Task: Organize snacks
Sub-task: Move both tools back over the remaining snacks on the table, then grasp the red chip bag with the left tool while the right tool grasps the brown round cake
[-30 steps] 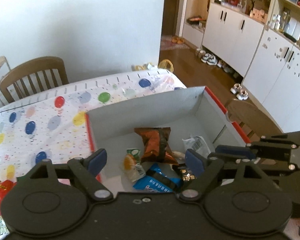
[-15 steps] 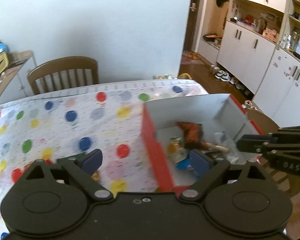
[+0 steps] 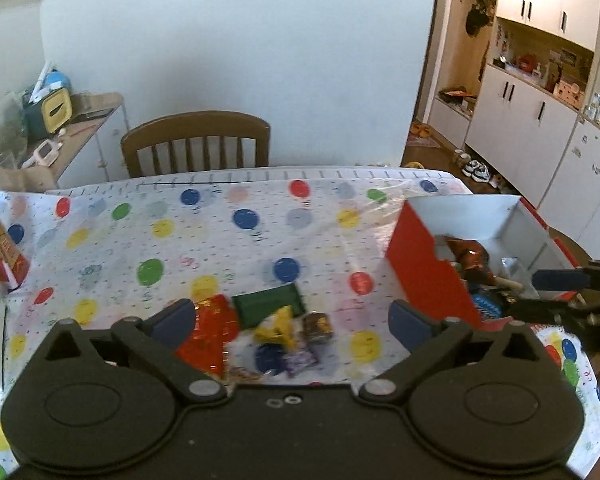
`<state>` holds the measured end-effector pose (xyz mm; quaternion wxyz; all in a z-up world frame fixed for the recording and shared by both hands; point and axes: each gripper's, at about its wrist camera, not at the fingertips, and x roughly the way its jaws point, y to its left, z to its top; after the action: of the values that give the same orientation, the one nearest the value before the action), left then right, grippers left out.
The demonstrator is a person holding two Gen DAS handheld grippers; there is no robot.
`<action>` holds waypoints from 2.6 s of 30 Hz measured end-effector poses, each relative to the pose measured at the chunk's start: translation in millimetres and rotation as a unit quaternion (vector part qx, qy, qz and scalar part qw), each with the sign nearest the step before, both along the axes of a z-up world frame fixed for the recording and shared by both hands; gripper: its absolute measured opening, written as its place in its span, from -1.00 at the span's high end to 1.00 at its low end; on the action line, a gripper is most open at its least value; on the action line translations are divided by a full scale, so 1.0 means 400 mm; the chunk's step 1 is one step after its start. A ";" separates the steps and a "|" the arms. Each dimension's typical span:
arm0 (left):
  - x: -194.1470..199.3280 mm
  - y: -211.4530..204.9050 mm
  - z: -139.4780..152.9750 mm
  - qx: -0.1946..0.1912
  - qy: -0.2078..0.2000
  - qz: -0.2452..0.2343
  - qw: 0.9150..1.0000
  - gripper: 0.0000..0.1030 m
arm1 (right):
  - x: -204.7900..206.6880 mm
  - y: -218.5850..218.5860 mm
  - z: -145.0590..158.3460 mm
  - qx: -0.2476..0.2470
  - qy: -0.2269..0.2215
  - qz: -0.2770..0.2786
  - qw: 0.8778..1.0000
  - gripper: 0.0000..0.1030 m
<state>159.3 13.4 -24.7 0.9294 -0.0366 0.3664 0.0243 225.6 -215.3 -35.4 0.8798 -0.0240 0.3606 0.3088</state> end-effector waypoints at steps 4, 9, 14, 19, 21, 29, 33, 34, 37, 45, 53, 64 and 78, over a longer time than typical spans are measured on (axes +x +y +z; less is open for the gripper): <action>-0.007 0.069 -0.012 -0.007 -0.003 0.005 1.000 -0.99 | -0.017 0.060 -0.014 0.005 0.010 0.005 1.000 -0.54; -0.005 0.142 -0.032 -0.004 -0.003 0.010 1.000 -0.99 | -0.016 0.125 -0.040 0.012 0.027 -0.004 1.000 -0.54; 0.019 0.213 -0.069 -0.009 0.009 0.022 1.000 -0.99 | -0.013 0.193 -0.079 0.005 0.025 -0.007 1.000 -0.54; 0.051 0.260 -0.108 -0.007 0.024 0.029 0.999 -0.99 | 0.012 0.250 -0.117 -0.007 0.031 -0.005 0.999 -0.54; 0.067 0.274 -0.126 -0.007 0.031 0.030 0.999 -0.99 | 0.026 0.268 -0.132 -0.011 0.040 -0.004 0.999 -0.54; 0.128 0.293 -0.191 -0.008 0.062 0.034 0.997 -0.99 | 0.096 0.316 -0.223 -0.064 0.051 -0.009 0.997 -0.54; 0.163 0.298 -0.230 -0.010 0.082 0.036 0.996 -0.99 | 0.154 0.324 -0.270 -0.082 0.071 -0.022 0.994 -0.54; 0.171 0.297 -0.236 -0.010 0.085 0.036 0.996 -0.99 | 0.166 0.323 -0.278 -0.080 0.076 -0.027 0.994 -0.54; 0.194 0.295 -0.257 -0.008 0.094 0.038 0.995 -0.99 | 0.196 0.328 -0.297 -0.077 0.085 -0.041 0.992 -0.54; 0.233 0.295 -0.302 -0.024 0.117 0.040 0.992 -0.98 | 0.231 0.362 -0.336 -0.076 0.103 -0.064 0.990 -0.54; 0.256 0.293 -0.345 -0.041 0.142 0.037 0.988 -0.70 | 0.240 0.383 -0.354 -0.065 0.116 -0.069 0.989 -0.40; 0.255 0.306 -0.355 -0.076 0.148 0.043 0.985 -0.36 | 0.242 0.380 -0.364 -0.059 0.132 -0.078 0.986 0.26; 0.217 0.324 -0.318 -0.088 0.138 0.063 0.985 -0.23 | 0.196 0.337 -0.298 -0.047 0.128 -0.085 0.987 0.34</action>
<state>246.1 142.8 -152.0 0.8599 -0.1376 0.4885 0.0550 304.0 -80.5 -154.5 0.8473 0.0055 0.4851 0.2163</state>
